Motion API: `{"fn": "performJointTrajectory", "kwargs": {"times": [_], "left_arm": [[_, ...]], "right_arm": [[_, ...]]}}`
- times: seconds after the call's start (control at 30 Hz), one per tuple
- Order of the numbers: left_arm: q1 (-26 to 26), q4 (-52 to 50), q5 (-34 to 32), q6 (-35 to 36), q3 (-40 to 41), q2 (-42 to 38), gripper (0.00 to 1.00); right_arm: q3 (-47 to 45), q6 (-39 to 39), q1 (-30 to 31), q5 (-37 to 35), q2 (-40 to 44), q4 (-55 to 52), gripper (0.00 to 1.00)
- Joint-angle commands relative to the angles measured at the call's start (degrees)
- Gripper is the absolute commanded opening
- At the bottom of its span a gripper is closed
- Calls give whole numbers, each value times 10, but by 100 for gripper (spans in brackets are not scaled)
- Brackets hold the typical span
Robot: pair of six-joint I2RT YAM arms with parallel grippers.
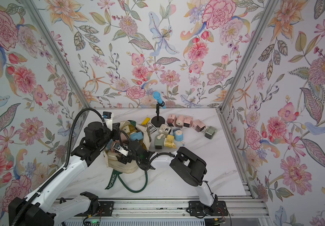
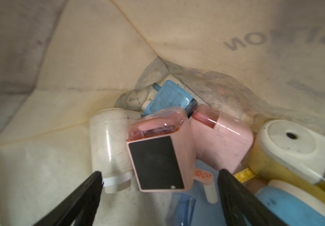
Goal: Take out the pencil sharpeners from the tote bags
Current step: Pick up the pencil sharpener from the canvas bag.
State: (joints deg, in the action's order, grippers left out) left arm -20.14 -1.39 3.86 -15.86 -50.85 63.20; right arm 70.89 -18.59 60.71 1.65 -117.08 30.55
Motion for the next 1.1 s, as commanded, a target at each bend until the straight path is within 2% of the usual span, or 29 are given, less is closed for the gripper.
{"fn": "performJointTrajectory", "kwargs": {"times": [0.0, 0.07, 0.23, 0.43, 0.73, 0.83, 1.07], "left_arm": [[7, 11, 2, -6, 6, -23, 0], [8, 12, 3, -6, 6, -22, 0], [9, 11, 4, -7, 6, -20, 0], [10, 11, 4, -5, 7, -17, 0], [9, 11, 5, -6, 8, -13, 0], [10, 11, 4, -5, 8, -14, 0], [10, 12, 6, -6, 8, -13, 0]], "right_arm": [[22, -50, -20, 42, -10, 18, 88], [30, -82, -23, 41, -14, 4, 87], [24, -106, -27, 65, -29, 7, 90], [47, -158, -6, 28, -58, -7, 93], [69, -151, -9, -28, -89, 18, 87], [77, -157, -3, -68, -102, 36, 86], [73, -119, -4, -74, -105, 85, 78]]}}
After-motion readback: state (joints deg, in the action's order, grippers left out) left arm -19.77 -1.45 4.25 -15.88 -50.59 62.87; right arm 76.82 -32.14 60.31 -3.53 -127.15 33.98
